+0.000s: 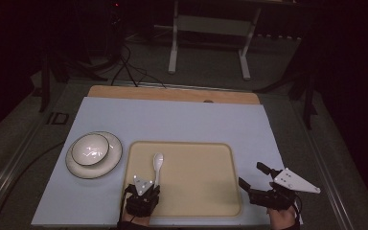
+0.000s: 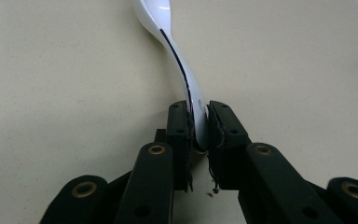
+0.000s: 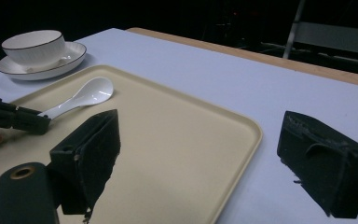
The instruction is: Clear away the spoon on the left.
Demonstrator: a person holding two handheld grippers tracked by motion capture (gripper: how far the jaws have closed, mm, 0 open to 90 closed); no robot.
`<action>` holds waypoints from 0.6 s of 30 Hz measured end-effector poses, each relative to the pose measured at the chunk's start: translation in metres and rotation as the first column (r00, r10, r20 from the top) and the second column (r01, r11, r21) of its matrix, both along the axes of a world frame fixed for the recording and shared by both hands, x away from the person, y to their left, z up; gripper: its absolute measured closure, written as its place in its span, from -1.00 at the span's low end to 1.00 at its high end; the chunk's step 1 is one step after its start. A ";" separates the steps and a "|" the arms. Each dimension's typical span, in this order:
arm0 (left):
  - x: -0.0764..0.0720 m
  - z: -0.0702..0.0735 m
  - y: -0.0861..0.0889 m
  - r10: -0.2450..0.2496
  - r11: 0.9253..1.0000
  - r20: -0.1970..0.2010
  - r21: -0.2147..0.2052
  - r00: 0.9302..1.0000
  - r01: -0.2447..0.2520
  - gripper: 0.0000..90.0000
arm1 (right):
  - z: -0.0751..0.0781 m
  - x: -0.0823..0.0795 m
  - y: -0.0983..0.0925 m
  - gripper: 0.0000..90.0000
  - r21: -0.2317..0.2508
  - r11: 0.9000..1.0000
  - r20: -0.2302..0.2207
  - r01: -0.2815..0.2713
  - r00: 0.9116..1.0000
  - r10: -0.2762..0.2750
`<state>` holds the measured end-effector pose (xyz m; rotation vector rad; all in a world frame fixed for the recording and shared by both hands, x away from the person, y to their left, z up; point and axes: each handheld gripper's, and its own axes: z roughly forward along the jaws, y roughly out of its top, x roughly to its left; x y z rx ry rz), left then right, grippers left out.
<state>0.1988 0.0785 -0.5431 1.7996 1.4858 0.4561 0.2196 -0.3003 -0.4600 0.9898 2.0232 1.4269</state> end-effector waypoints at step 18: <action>-0.001 0.003 -0.001 -0.003 1.000 0.008 0.010 1.000 0.003 0.51 | 0.000 0.000 0.000 -0.71 0.002 1.000 -0.003 -0.005 1.000 0.005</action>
